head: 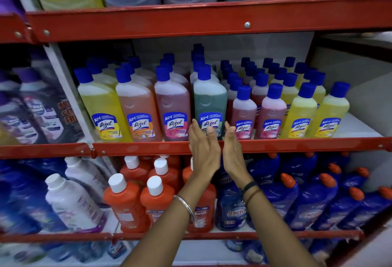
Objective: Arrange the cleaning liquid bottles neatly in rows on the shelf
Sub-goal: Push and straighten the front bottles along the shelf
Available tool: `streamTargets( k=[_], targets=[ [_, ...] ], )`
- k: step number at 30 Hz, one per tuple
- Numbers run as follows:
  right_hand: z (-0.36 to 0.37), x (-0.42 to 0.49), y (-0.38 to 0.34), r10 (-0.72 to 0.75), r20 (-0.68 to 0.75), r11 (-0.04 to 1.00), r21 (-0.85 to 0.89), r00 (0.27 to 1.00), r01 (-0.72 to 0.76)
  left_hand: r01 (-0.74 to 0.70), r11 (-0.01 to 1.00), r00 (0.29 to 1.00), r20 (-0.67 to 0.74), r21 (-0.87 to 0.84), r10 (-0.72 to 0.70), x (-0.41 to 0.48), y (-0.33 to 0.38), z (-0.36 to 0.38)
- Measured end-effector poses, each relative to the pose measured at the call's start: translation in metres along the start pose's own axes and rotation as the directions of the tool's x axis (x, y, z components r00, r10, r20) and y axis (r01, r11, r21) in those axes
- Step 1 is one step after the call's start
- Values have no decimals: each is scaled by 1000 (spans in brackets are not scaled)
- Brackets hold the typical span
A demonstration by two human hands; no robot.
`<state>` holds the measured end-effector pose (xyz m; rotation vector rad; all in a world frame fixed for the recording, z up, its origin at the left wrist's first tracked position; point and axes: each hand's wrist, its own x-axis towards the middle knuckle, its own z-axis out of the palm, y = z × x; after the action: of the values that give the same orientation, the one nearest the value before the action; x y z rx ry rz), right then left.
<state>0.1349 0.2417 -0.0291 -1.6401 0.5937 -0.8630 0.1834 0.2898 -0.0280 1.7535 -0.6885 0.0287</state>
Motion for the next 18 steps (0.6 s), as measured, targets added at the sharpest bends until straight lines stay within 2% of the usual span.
streamTargets(
  k=[5,8,10,12,13,15,18],
  targets=[
    [2,-1,-5,46,4,999,16,999,-46,2,998,997,76,-63,3,-3,-1,-10],
    [5,-3,-5,60,-22,994,93,998,-58,-13,992,995,93,-127,25,-13,-13,-20],
    [9,-8,-3,-19,-130,992,123,991,35,-97,989,995,-27,-116,94,-19,-21,-30],
    [16,-15,-2,-197,-205,972,87,959,218,-168,983,973,-172,-77,153,-16,-27,-40],
    [21,-18,-4,-267,-191,957,60,945,283,-186,981,959,-226,-62,168,-11,-28,-45],
    [32,-26,-11,-308,-38,951,26,951,309,-174,984,949,-275,-43,156,4,-29,-55],
    [50,-27,-22,-198,164,976,-54,966,209,-69,997,972,-226,22,72,19,-30,-64]
  ],
)
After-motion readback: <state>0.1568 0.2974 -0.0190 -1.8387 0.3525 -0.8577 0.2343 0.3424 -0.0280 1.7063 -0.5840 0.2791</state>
